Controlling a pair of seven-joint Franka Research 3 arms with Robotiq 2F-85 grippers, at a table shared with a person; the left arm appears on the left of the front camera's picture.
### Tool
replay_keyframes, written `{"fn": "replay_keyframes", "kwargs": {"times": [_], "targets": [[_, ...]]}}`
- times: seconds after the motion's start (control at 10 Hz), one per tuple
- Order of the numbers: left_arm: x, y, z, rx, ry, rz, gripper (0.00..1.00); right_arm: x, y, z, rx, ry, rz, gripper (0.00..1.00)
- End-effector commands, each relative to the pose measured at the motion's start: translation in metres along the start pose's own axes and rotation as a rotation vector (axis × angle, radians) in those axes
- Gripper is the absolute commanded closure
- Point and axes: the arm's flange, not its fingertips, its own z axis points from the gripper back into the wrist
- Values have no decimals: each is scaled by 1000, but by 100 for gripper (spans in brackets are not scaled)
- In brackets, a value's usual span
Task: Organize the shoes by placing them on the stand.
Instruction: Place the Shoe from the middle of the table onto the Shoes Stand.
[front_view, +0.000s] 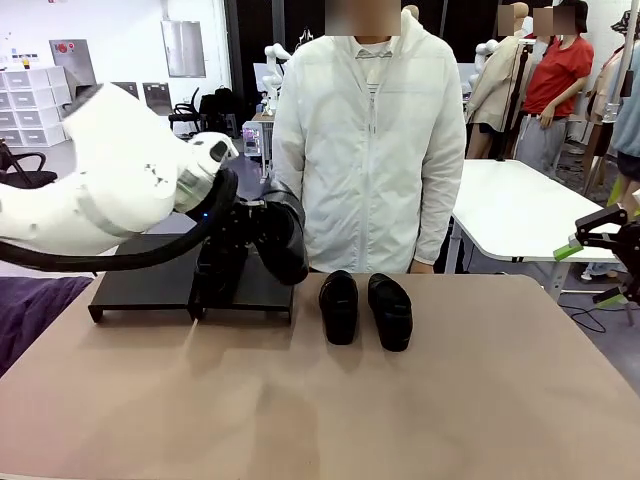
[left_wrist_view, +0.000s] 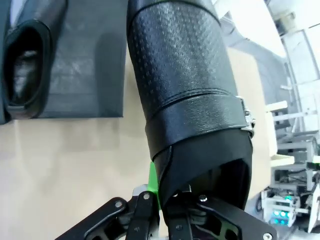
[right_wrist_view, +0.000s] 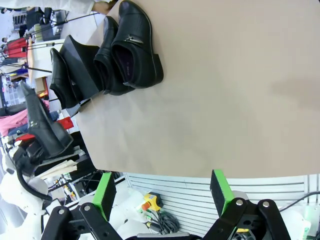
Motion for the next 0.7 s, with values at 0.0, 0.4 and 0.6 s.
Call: {"fn": "replay_keyframes", "kwargs": {"times": [0.0, 0.4, 0.6], "targets": [[30, 6, -18, 18, 124, -35, 100, 2, 2, 2, 0, 12, 9, 0], [81, 34, -46, 188, 202, -49, 100, 2, 2, 2, 0, 12, 9, 0], [50, 47, -44, 147, 214, -20, 100, 2, 2, 2, 0, 12, 9, 0]]}}
